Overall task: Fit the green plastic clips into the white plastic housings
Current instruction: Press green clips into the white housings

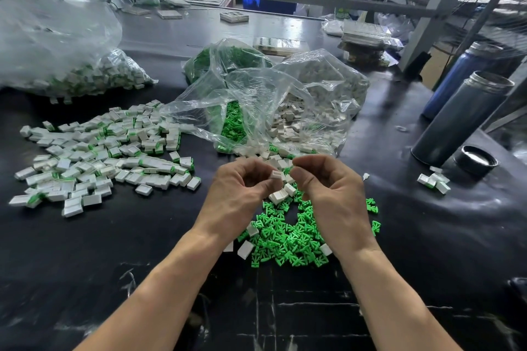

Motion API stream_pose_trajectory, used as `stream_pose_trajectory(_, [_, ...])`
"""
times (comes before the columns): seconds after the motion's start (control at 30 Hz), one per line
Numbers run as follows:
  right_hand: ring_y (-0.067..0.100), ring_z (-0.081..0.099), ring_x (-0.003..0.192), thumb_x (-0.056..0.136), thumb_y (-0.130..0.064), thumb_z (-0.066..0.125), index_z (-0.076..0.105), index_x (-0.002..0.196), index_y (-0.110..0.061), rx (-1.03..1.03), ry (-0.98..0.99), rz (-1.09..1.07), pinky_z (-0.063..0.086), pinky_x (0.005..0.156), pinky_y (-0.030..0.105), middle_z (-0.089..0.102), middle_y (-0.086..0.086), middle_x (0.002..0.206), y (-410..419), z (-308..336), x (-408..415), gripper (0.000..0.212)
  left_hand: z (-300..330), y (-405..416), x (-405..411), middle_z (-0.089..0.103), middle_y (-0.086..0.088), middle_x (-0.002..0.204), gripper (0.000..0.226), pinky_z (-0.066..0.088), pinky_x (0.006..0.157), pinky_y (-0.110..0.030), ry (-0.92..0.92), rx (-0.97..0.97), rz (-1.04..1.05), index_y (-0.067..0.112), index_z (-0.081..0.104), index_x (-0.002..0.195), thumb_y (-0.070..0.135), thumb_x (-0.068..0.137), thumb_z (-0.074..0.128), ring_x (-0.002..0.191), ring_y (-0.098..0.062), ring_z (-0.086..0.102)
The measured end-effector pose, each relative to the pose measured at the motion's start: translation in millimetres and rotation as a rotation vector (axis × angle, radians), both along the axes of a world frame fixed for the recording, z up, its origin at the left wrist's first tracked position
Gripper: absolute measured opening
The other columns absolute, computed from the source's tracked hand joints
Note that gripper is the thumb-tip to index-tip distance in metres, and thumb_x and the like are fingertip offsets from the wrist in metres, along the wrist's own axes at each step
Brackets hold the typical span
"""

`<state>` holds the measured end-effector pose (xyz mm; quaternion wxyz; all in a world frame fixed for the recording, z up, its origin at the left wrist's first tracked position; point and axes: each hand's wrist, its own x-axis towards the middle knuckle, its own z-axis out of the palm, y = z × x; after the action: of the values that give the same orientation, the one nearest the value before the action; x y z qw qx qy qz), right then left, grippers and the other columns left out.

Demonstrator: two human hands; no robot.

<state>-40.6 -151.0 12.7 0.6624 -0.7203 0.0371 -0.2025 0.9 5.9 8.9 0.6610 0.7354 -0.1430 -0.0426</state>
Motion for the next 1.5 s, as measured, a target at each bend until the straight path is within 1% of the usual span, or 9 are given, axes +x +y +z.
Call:
stream_pose_trajectory(0.43, [0.013, 0.07, 0.06, 0.09, -0.008, 0.078, 0.074, 0.092, -0.027, -0.138, 0.022, 0.001, 0.051, 0.048, 0.017, 0.077, -0.008, 0.085, 1, -6, -1, 0.02, -1, 0, -2, 0.075, -0.008, 0.082, 0.003, 0.054, 0.064, -0.03, 0.007, 0.037, -0.028, 0.015, 0.077, 0.089, 0.012, 0.088, 0.079, 0.071, -0.013, 0.065])
stream_pose_trajectory(0.6, [0.011, 0.071, 0.063, 0.09, -0.007, 0.078, 0.075, 0.092, -0.027, -0.215, 0.02, 0.003, 0.052, 0.051, 0.017, 0.076, -0.009, 0.086, 1, -6, -1, 0.02, -2, 1, -1, 0.077, -0.007, 0.084, 0.004, 0.059, 0.07, -0.035, 0.001, 0.051, -0.03, 0.015, 0.077, 0.091, 0.012, 0.089, 0.078, 0.079, -0.027, 0.072])
stream_pose_trajectory(0.7, [0.01, 0.071, 0.065, 0.09, -0.008, 0.078, 0.076, 0.093, -0.026, -0.256, 0.022, 0.004, 0.051, 0.053, 0.016, 0.075, -0.01, 0.086, 0, -6, -1, 0.018, -2, 2, -1, 0.076, -0.007, 0.084, 0.005, 0.056, 0.064, -0.024, -0.006, 0.07, -0.031, 0.015, 0.077, 0.092, 0.012, 0.089, 0.078, 0.074, -0.018, 0.069])
stream_pose_trajectory(0.83, [0.016, 0.071, 0.059, 0.092, -0.011, 0.077, 0.074, 0.096, -0.026, -0.2, 0.053, 0.028, 0.052, 0.05, 0.02, 0.076, -0.006, 0.087, 1, -8, -1, 0.016, -4, 2, -1, 0.074, -0.002, 0.082, 0.01, 0.055, 0.065, -0.024, -0.051, 0.137, -0.004, 0.021, 0.075, 0.091, 0.013, 0.086, 0.081, 0.073, -0.01, 0.068])
stream_pose_trajectory(0.97, [0.021, 0.07, 0.055, 0.092, -0.02, 0.079, 0.075, 0.09, -0.028, -0.097, 0.125, 0.034, 0.05, 0.048, 0.02, 0.076, -0.002, 0.081, 2, -9, 0, 0.009, -7, 1, 1, 0.065, 0.01, 0.088, 0.016, 0.05, 0.067, -0.017, -0.206, 0.277, 0.073, 0.028, 0.073, 0.09, 0.018, 0.083, 0.084, 0.076, -0.004, 0.064])
stream_pose_trajectory(1.13, [0.02, 0.066, 0.049, 0.092, -0.025, 0.079, 0.076, 0.084, -0.026, -0.062, 0.185, 0.023, 0.057, 0.051, 0.035, 0.074, 0.001, 0.074, 0, -11, 2, 0.008, -9, 1, -1, 0.062, 0.017, 0.092, 0.02, 0.046, 0.067, -0.01, -0.325, 0.359, 0.1, 0.029, 0.077, 0.105, 0.024, 0.086, 0.081, 0.075, -0.001, 0.06])
stream_pose_trajectory(1.23, [0.019, 0.065, 0.049, 0.093, -0.023, 0.078, 0.076, 0.082, -0.022, -0.064, 0.19, 0.028, 0.057, 0.052, 0.042, 0.074, 0.004, 0.073, -1, -10, 2, 0.011, -8, 2, -2, 0.07, 0.016, 0.092, 0.025, 0.052, 0.071, -0.016, -0.291, 0.34, 0.086, 0.028, 0.078, 0.112, 0.02, 0.088, 0.079, 0.074, 0.004, 0.064])
stream_pose_trajectory(1.4, [0.012, 0.067, 0.052, 0.094, -0.021, 0.076, 0.074, 0.082, -0.025, -0.177, 0.191, 0.059, 0.049, 0.049, 0.016, 0.071, -0.007, 0.066, -1, -9, -1, 0.012, -6, 3, -2, 0.071, 0.018, 0.085, 0.027, 0.054, 0.069, -0.021, -0.271, 0.374, 0.062, 0.026, 0.079, 0.113, 0.012, 0.091, 0.075, 0.071, 0.003, 0.065])
stream_pose_trajectory(1.5, [0.016, 0.069, 0.057, 0.094, -0.021, 0.076, 0.073, 0.082, -0.025, -0.232, 0.176, 0.068, 0.049, 0.049, 0.016, 0.071, -0.004, 0.07, 0, -7, -3, 0.013, -4, 5, -1, 0.073, 0.018, 0.089, 0.028, 0.057, 0.076, -0.021, -0.278, 0.37, 0.05, 0.024, 0.079, 0.113, 0.009, 0.091, 0.074, 0.08, 0.002, 0.068])
